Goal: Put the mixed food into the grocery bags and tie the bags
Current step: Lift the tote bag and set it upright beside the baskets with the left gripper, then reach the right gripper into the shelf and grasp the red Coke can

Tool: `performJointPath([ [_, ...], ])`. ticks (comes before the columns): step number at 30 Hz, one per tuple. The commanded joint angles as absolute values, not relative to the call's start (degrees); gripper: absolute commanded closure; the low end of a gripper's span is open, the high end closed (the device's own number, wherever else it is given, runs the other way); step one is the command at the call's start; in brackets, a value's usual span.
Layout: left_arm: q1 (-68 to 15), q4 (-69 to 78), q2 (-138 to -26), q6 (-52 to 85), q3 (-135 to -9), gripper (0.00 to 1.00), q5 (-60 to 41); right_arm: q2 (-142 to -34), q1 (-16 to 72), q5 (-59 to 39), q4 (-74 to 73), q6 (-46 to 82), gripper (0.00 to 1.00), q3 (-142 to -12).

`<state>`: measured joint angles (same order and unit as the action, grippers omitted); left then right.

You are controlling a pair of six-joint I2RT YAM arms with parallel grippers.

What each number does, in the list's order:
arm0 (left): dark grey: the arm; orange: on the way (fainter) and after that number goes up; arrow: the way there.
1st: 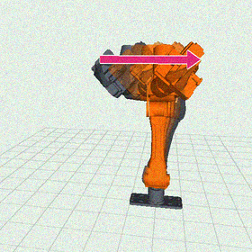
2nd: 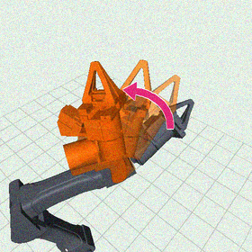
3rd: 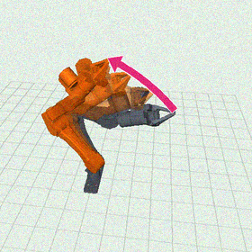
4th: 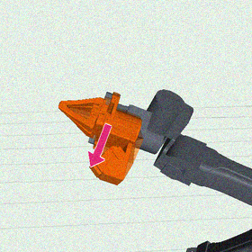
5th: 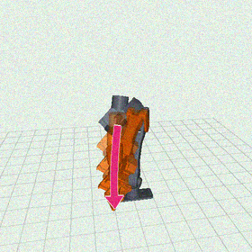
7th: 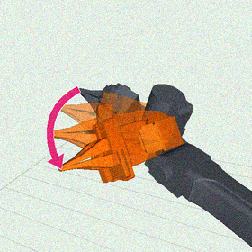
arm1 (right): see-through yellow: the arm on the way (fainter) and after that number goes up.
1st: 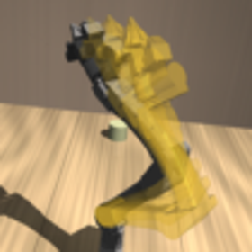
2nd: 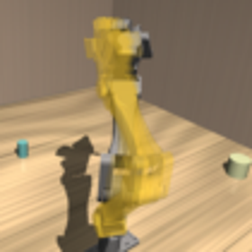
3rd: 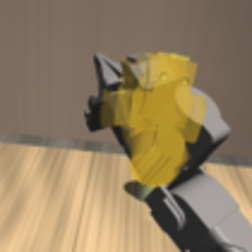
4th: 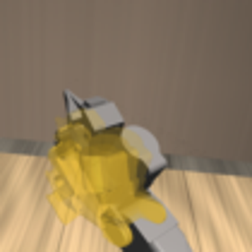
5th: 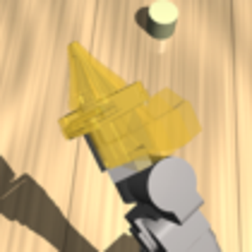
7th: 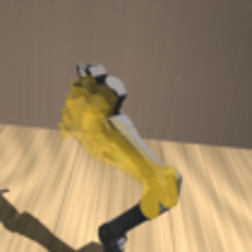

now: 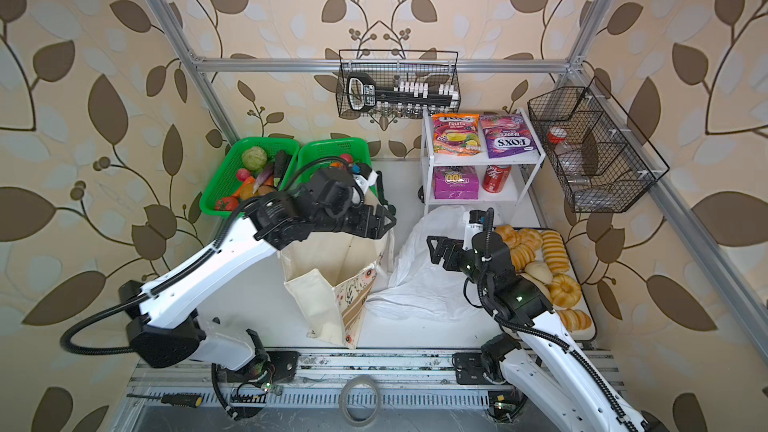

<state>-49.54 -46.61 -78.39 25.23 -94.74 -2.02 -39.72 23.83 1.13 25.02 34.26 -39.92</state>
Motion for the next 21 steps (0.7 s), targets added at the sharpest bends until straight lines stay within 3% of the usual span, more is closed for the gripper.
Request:
performJointPath([
  [1, -49.81, -44.25, -68.51, 19.53, -91.55, 0.09, 8.78, -39.09, 21.39, 3.79, 29.28, 32.51, 0.03, -44.41],
  [7, -48.85, -45.78, -57.32, 16.90, -83.63, 0.01, 28.38, -40.69, 8.34, 7.95, 29.52, 26.54, 0.06, -47.71],
  [11, -47.64, -43.85, -53.23, 16.10, -79.50, 0.01, 27.50, -41.12, -0.38, 7.32, 17.89, 21.21, 0.10, -42.68],
  [15, -47.64, -40.77, -51.67, 15.34, -75.80, 0.01, 24.13, -42.25, -2.55, 9.05, -7.79, 13.71, 0.19, -30.49],
  [19, -47.64, -41.48, -51.83, 15.43, -75.77, 0.01, 22.97, -51.21, -2.64, 6.94, -29.98, 6.19, 0.24, -24.85],
  [21, -47.64, -41.23, -51.55, 15.23, -75.16, 0.01, 22.49, -57.33, -2.64, 6.83, -35.91, 2.81, 0.31, -25.23],
])
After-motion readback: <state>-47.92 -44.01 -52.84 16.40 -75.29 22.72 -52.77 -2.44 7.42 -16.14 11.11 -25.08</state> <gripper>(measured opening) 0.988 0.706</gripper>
